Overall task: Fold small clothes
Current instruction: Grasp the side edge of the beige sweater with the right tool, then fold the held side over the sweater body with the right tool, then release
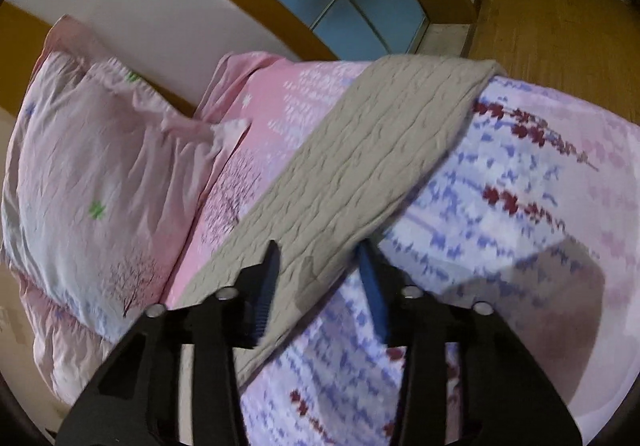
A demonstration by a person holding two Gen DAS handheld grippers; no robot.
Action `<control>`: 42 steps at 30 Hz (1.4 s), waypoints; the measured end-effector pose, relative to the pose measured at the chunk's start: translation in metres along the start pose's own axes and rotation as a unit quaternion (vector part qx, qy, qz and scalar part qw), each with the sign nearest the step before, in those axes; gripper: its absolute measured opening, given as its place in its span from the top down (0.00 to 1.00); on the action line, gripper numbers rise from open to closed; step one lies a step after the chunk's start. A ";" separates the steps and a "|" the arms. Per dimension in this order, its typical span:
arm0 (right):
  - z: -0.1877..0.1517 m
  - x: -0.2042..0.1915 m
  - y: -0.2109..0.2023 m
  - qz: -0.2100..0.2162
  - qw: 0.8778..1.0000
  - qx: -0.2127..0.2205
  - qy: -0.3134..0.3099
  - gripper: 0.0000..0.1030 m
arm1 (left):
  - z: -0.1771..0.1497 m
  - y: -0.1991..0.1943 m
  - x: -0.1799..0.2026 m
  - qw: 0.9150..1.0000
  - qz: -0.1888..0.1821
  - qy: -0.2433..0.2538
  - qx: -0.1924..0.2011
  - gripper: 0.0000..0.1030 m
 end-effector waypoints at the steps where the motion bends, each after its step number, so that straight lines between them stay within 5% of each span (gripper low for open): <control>1: 0.001 0.003 0.001 -0.005 1.000 0.006 0.001 0.77 | 0.001 0.000 -0.001 1.000 -0.005 -0.005 0.002 0.01; 4: 0.006 0.008 0.004 -0.017 1.000 0.014 -0.004 0.90 | 0.003 0.001 -0.004 1.000 -0.017 -0.016 0.002 0.01; 10: 0.013 -0.038 -0.018 -0.034 0.993 0.077 -0.088 0.92 | 0.006 -0.002 -0.008 0.999 -0.032 -0.032 0.005 0.01; 14: 0.000 -0.109 -0.045 0.014 0.977 0.117 -0.178 0.92 | 0.009 -0.007 -0.013 0.998 -0.036 -0.045 0.016 0.01; 17: -0.040 -0.178 -0.061 0.076 0.951 0.120 -0.274 0.92 | 0.012 -0.011 -0.017 0.997 -0.036 -0.058 0.024 0.01; 22: -0.150 -0.251 -0.038 0.155 0.902 0.022 -0.402 0.92 | 0.015 -0.018 -0.019 0.997 -0.034 -0.061 0.032 0.01; 27: -0.239 -0.247 0.014 0.137 0.874 -0.098 -0.456 0.91 | 0.017 -0.026 -0.019 0.997 -0.029 -0.054 0.036 0.01; 30: -0.250 -0.232 0.026 0.137 0.882 -0.142 -0.428 0.85 | 0.018 -0.031 -0.020 0.998 -0.029 -0.049 0.037 0.01; 32: -0.241 -0.223 0.019 0.157 0.897 -0.155 -0.383 0.59 | 0.019 -0.033 -0.020 0.998 -0.031 -0.046 0.036 0.01; 34: -0.224 -0.215 0.010 0.169 0.910 -0.148 -0.348 0.48 | 0.020 -0.033 -0.019 0.998 -0.034 -0.042 0.031 0.01; 42: -0.152 -0.157 0.007 0.149 0.964 -0.109 -0.192 0.49 | 0.043 -0.019 0.000 0.997 -0.074 -0.016 -0.024 0.01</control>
Point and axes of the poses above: each gripper's, at about its wrist camera, not at the fingertips, and y roughly the way its jaws point, x to its right, z to its top, the point moved 7 cm from there along y, roughly the way its jaws point, and after that the axes turned 4 degrees about -y, right-handed, at the moved point
